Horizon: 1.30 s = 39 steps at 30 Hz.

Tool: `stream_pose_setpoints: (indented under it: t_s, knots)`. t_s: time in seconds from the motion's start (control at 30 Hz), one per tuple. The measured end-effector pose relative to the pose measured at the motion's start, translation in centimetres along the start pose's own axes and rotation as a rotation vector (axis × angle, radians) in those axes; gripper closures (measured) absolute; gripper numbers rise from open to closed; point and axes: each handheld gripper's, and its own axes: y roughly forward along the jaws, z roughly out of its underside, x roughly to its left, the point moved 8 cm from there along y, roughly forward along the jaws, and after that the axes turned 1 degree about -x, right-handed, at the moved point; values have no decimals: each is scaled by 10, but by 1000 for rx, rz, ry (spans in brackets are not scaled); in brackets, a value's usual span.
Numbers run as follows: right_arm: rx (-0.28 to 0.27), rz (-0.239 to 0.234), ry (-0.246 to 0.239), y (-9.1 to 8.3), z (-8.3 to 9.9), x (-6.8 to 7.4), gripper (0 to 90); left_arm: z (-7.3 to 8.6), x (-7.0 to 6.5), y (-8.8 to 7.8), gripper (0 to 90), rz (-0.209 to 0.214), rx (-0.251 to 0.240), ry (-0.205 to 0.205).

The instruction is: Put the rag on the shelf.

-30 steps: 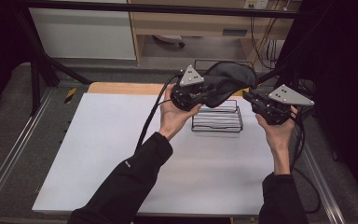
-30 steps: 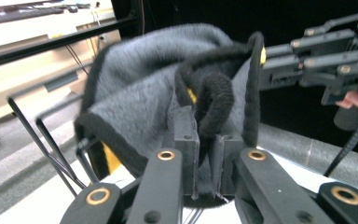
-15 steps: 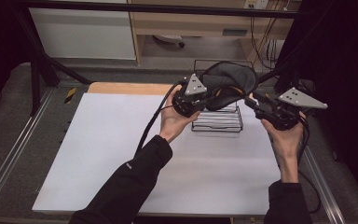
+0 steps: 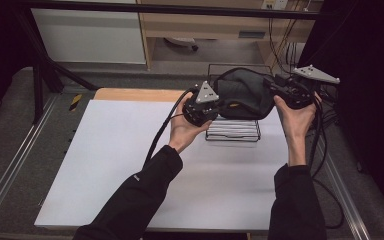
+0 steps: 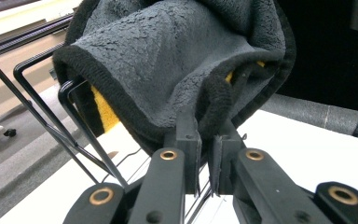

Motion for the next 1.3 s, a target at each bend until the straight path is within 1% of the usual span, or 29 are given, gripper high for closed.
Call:
stream_pose_setpoints:
  t_s: [0.07, 0.1, 0.2, 0.23, 0.27, 0.3, 0.33, 0.37, 0.4, 0.47, 0.5, 0.53, 0.57, 0.6, 0.67, 0.7, 0.73, 0.77, 0.8, 0.83, 0.87, 0.9, 0.93, 0.97, 1.0, 1.07, 1.13, 1.2, 1.3]
  knots:
    - [17, 22, 28, 7, 1, -8, 527, 1, 1, 0, 840, 0, 1, 0]
    - [19, 22, 37, 8, 1, -10, 526, 1, 1, 0, 840, 2, 0, -2]
    - [40, 49, 27, 10, 2, -17, 522, 1, 1, 0, 839, 4, -1, 0]
    - [48, 47, 40, 10, 3, -19, 532, 1, 1, 1, 839, 3, -1, -2]
    - [58, 58, 41, 10, 3, -22, 557, 1, 1, 1, 839, 1, -1, -1]
    - [76, 56, 41, 10, 5, -23, 579, 2, 1, 1, 839, 3, -1, -2]
    - [86, 45, 45, 11, 6, -23, 635, 1, 1, 1, 838, 1, -1, -2]
    - [96, 43, 28, 10, 7, -24, 705, 2, 2, 1, 838, 0, 0, -2]
    - [106, 47, 13, 10, 8, -23, 749, 1, 2, 1, 839, 3, -1, -4]
    - [106, 72, -27, 7, 7, -24, 839, 2, 2, 1, 838, 1, -1, -6]
    - [98, 65, -28, 6, 6, -24, 864, 2, 2, 1, 838, 1, -1, -5]
    - [96, 58, -21, 4, 5, -23, 870, 1, 2, 1, 838, 0, -1, -6]
    - [85, 63, -35, 2, 3, -22, 874, 1, 1, 2, 838, 1, -3, -9]
    - [68, 57, -42, 0, 0, -19, 876, 1, 2, 2, 837, -1, -1, -6]
    - [34, 31, -58, -5, -6, -12, 878, 2, 1, 2, 836, -3, 0, -5]
    - [17, 8, -70, -6, -9, -6, 878, 2, 2, 3, 834, -6, 2, -5]
    - [-6, -28, -94, -8, -13, 4, 878, 2, 2, 3, 831, -6, 2, -5]
    - [-14, -56, -107, -10, -15, 11, 879, 3, 2, 3, 826, -6, 2, -8]
    - [-27, -102, -128, -11, -17, 24, 879, 3, 2, 2, 822, -7, 2, -9]
    - [-36, -128, -142, -12, -18, 32, 879, 3, 2, 2, 815, -8, 1, -11]
    - [-52, -168, -160, -13, -19, 44, 879, 4, 2, 1, 808, -9, 1, -13]
    - [-72, -220, -183, -15, -20, 57, 878, 4, 2, 0, 801, -9, 1, -14]
    - [-79, -257, -198, -16, -19, 68, 878, 5, 3, -1, 794, -8, -1, -17]
    - [-78, -288, -219, -17, -17, 77, 878, 6, 3, -2, 784, -6, -1, -22]
    - [-72, -306, -231, -17, -15, 84, 877, 6, 3, -3, 771, -6, -3, -27]
    - [-35, -349, -270, -15, -4, 100, 877, 9, 3, -8, 725, -8, 6, -35]
    - [-5, -372, -294, -14, 6, 108, 876, 13, 4, -12, 649, -12, 28, -45]
    - [16, -406, -302, -14, 17, 115, 875, 18, 7, -17, 585, -13, 37, -62]
    - [57, -434, -317, -14, 34, 120, 871, 25, 14, -26, 534, -31, 41, -82]
